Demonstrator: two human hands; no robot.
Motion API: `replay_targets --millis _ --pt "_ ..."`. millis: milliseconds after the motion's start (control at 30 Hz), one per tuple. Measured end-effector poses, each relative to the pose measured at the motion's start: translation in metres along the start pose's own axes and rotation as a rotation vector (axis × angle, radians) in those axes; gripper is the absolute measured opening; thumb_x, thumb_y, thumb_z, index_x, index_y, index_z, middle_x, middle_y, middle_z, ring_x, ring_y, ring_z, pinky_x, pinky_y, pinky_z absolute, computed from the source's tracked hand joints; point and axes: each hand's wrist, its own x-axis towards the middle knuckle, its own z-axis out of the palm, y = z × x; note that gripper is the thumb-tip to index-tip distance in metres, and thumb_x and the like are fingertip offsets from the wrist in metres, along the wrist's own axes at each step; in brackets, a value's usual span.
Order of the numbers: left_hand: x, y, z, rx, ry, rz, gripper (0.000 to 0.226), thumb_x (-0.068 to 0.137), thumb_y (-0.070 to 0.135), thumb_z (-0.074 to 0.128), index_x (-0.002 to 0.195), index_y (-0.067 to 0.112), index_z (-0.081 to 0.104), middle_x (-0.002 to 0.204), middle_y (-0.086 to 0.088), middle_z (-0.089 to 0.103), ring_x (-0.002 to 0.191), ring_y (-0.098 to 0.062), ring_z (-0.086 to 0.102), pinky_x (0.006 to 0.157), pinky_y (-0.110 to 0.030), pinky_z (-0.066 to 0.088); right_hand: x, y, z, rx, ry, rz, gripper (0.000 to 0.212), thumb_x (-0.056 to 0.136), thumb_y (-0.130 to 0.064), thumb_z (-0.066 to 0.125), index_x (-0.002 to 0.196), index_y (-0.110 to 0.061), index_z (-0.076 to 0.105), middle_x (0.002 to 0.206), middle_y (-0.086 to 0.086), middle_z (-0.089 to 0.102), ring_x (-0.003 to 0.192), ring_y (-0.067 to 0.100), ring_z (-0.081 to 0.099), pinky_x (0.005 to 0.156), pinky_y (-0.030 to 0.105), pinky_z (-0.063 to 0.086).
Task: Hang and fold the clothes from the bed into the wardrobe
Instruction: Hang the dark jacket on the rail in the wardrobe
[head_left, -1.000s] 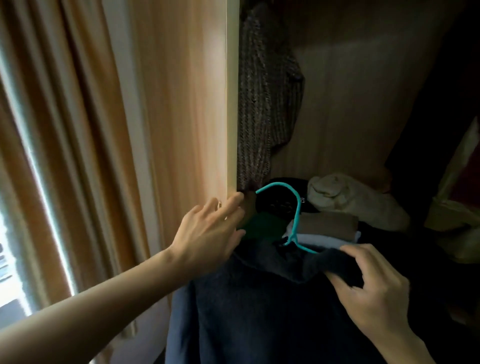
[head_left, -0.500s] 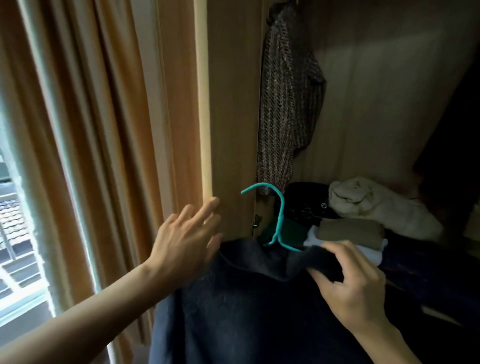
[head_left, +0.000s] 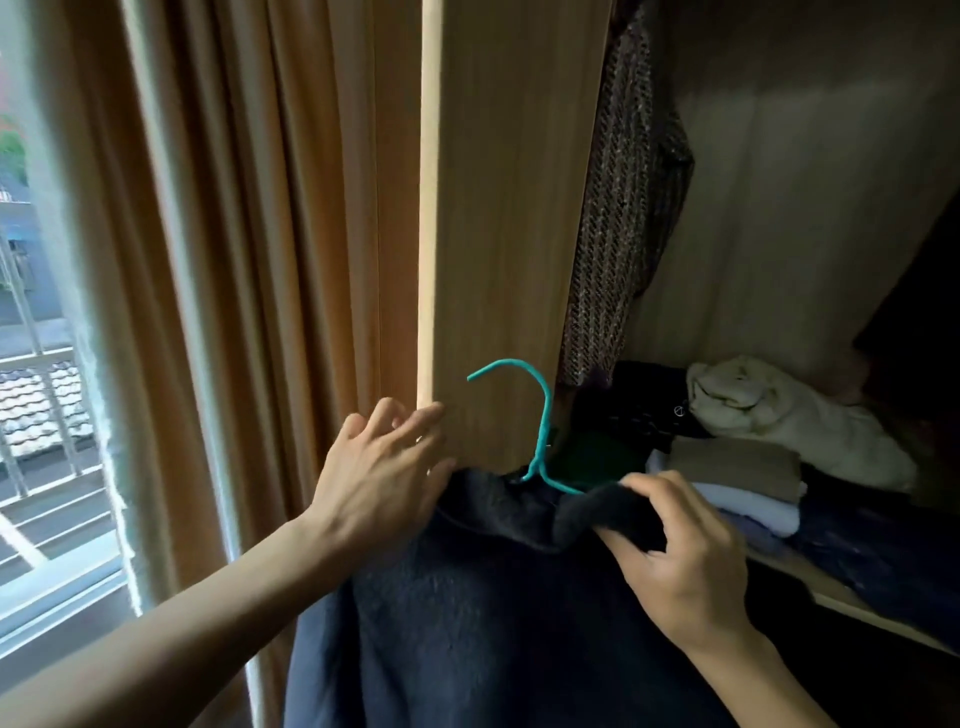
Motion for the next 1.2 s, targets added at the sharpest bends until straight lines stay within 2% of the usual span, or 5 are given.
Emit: replay_targets --millis 133,300,533,833,1200 --pt "-0.001 0.007 -0.004 -0.113 -0.008 -0.002 0.043 0.098 0.051 0.032 0.102 0.023 0.064 0.133 0.004 0.06 0.105 -0.027 0.053 0.075 -0.043 0.047 0.0 -0.005 0.003 -0.01 -0.007 0.036 0.032 0.081 -0.034 0.077 0.099 -0.012 0.065 0.089 -0.004 0.063 0.079 0.015 0.062 0.069 0.024 0.049" --pt "0.0 0.01 -0.015 -0.352 0.001 0.107 0.04 0.097 0.057 0.04 0.1 0.024 0.063 0.086 0.01 0.063 0.088 -0.02 0.058 0.078 -0.034 0.041 0.004 -0.005 -0.012 -0.033 0.031 0.054 0.034 0.082 -0.033 0.082 0.098 -0.006 0.068 0.089 -0.003 0.063 0.078 0.015 0.063 0.065 0.033 0.054" --pt "0.011 0.031 -0.02 -0.796 0.104 0.123 0.04 0.087 0.04 0.072 0.118 0.014 0.067 0.097 0.006 0.063 0.09 -0.015 0.06 0.078 -0.033 0.053 0.021 -0.008 -0.044 -0.099 0.101 0.026 0.038 0.086 -0.039 0.074 0.099 -0.004 0.069 0.091 0.0 0.066 0.082 0.016 0.065 0.066 0.037 0.056" --pt "0.039 0.077 -0.012 -0.99 0.293 0.268 0.037 0.081 0.031 0.066 0.113 0.012 0.068 0.103 0.009 0.061 0.095 -0.002 0.059 0.086 -0.008 0.04 0.025 -0.004 -0.103 -0.223 0.138 0.066 0.031 0.087 -0.033 0.076 0.1 -0.006 0.07 0.096 -0.002 0.065 0.087 0.012 0.064 0.071 0.032 0.055" --pt "0.085 0.166 -0.014 -0.817 0.654 0.583 0.035 0.091 0.012 0.064 0.121 -0.001 0.054 0.108 -0.017 0.063 0.093 -0.032 0.06 0.086 -0.035 0.049 0.019 0.029 -0.2 -0.368 0.093 -0.025 0.032 0.082 -0.02 0.08 0.108 -0.005 0.067 0.101 0.005 0.064 0.094 0.014 0.063 0.084 0.023 0.052"
